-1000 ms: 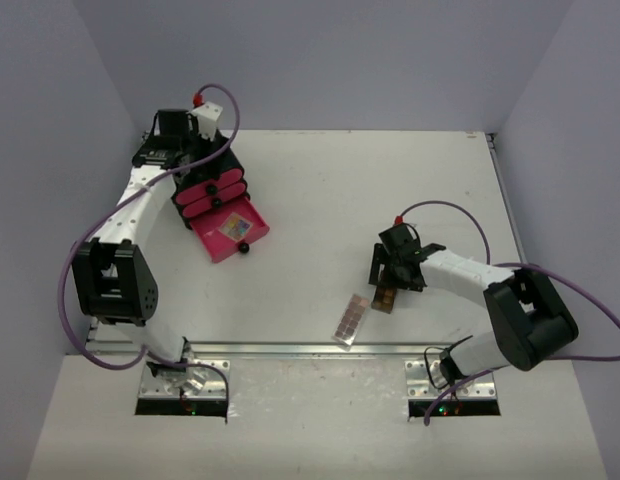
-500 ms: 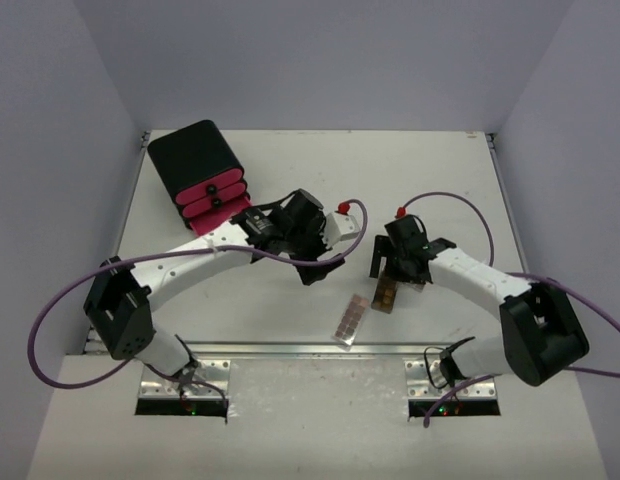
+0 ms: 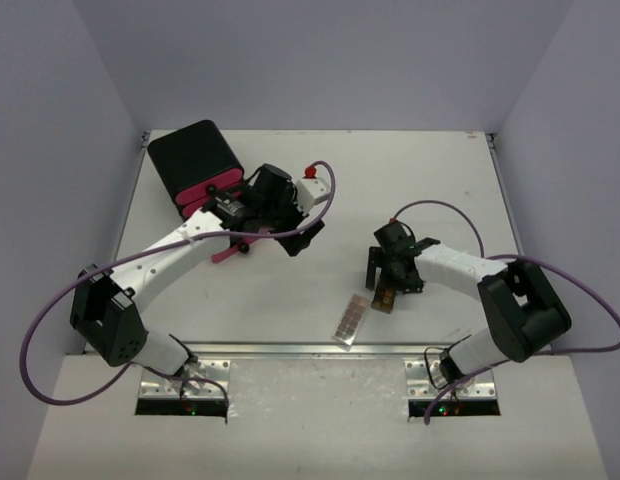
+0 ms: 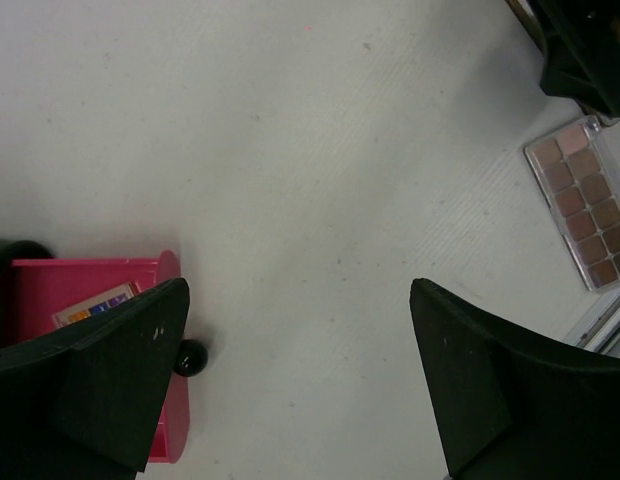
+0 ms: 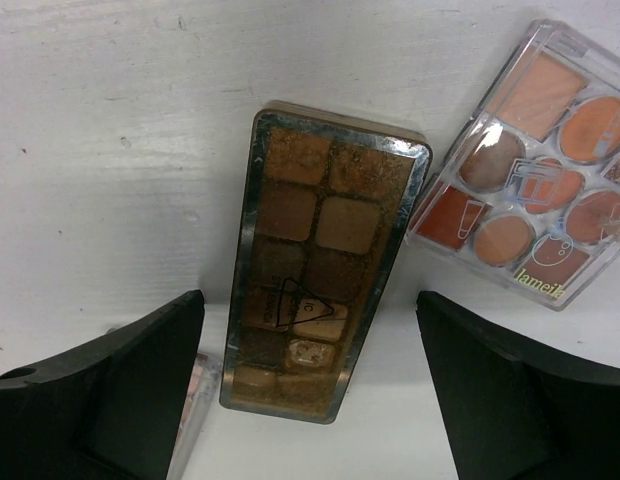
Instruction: Organize the makeup
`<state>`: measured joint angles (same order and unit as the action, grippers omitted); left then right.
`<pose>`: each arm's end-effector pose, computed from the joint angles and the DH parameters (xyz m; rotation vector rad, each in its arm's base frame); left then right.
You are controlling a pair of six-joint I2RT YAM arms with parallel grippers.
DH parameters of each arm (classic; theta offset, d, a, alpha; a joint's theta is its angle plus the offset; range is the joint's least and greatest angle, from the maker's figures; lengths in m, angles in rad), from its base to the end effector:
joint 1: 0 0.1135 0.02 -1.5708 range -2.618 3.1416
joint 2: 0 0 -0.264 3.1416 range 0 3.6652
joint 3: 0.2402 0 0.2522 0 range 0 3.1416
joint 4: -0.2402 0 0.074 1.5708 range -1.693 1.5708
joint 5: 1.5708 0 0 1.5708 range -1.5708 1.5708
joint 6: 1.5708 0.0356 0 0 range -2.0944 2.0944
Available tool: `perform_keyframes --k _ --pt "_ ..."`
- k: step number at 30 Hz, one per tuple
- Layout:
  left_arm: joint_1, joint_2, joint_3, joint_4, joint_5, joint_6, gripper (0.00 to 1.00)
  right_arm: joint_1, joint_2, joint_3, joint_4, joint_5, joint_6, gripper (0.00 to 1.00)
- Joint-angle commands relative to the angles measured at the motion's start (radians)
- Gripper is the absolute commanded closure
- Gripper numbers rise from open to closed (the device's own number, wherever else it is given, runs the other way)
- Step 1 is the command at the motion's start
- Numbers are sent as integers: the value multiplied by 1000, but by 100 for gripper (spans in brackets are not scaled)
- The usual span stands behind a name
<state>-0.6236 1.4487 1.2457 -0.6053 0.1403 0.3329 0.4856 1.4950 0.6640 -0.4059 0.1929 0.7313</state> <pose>0.2531 -0.1882 0.3059 1.1594 2.0903 -0.3049 0.2200 0.1084 0.1333 0.3827 2.7322 0.0467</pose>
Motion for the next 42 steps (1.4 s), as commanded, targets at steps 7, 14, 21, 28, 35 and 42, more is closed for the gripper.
perform_keyframes --k 7,14,21,28,35,42 --pt "72 -39 -18 42 50 4 10 4 85 -16 33 -35 20 62" --pt "82 -42 -15 45 64 9 10 2 26 -12 98 -68 -74 100" --pt "97 -15 -21 41 141 -10 9 4 -63 65 149 -39 -293 100" --pt "110 1 35 130 273 -143 10 5 -176 20 375 -205 -462 100" --pt "112 13 44 289 360 -314 10 16 -183 33 584 -434 -508 100" --pt "122 62 22 419 289 -484 11 83 -160 51 688 -445 -501 100"
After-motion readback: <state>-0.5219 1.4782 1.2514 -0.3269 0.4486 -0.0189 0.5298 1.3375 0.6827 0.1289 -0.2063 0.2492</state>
